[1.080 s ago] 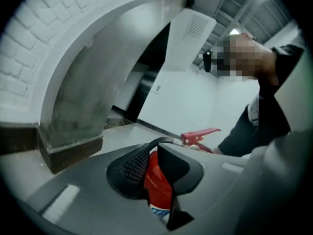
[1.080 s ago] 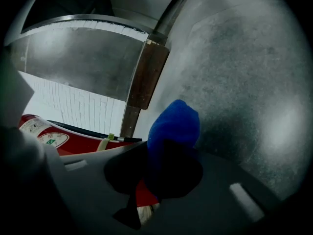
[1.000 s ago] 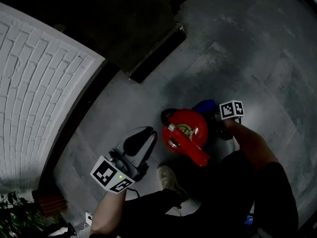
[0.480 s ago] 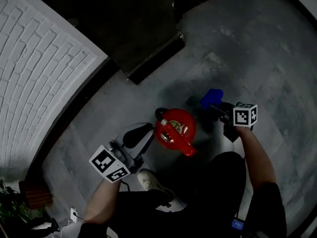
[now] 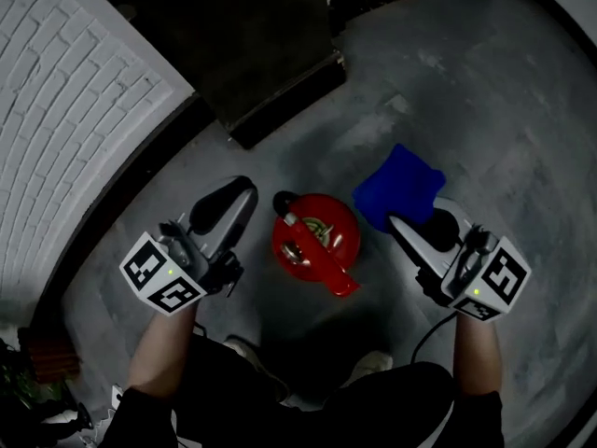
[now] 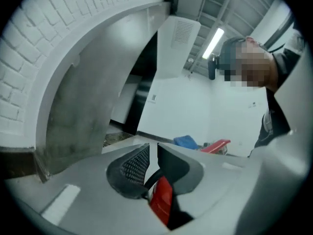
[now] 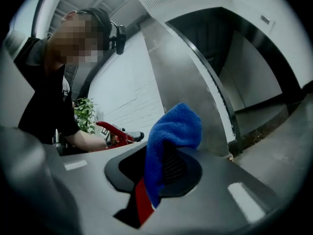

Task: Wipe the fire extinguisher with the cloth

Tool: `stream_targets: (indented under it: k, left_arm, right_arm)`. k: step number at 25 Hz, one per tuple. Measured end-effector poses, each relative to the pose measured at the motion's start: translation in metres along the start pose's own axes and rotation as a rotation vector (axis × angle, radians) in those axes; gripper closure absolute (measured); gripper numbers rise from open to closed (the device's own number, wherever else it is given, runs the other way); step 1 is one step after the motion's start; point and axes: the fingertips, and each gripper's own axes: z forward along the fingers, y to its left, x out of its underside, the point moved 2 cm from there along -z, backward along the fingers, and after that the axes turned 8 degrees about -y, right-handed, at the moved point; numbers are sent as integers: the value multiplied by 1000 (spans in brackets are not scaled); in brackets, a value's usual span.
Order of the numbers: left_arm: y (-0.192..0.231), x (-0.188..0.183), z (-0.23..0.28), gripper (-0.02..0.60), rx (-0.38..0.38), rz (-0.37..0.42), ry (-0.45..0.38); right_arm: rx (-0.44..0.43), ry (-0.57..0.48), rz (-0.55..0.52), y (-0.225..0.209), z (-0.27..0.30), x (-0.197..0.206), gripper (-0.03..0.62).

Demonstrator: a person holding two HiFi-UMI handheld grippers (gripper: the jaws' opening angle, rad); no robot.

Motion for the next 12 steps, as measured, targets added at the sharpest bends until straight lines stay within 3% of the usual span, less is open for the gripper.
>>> stream_targets:
  k: [4, 8, 10, 12]
  left_arm:
    - [-4, 12, -18, 531, -15, 13, -49]
    - [7, 29, -23, 531, -126, -104, -85]
    - [-7, 33, -19, 531, -74, -111, -57]
    - [-26, 33, -17, 531, -11, -52, -38]
  right_arm:
    - [-22, -21, -127, 36, 10, -1, 536]
    - [21, -9, -144, 41, 18, 12, 534]
    - [97, -18, -96, 35, 14, 27, 534]
    - [156, -64, -9, 29, 5, 40, 534]
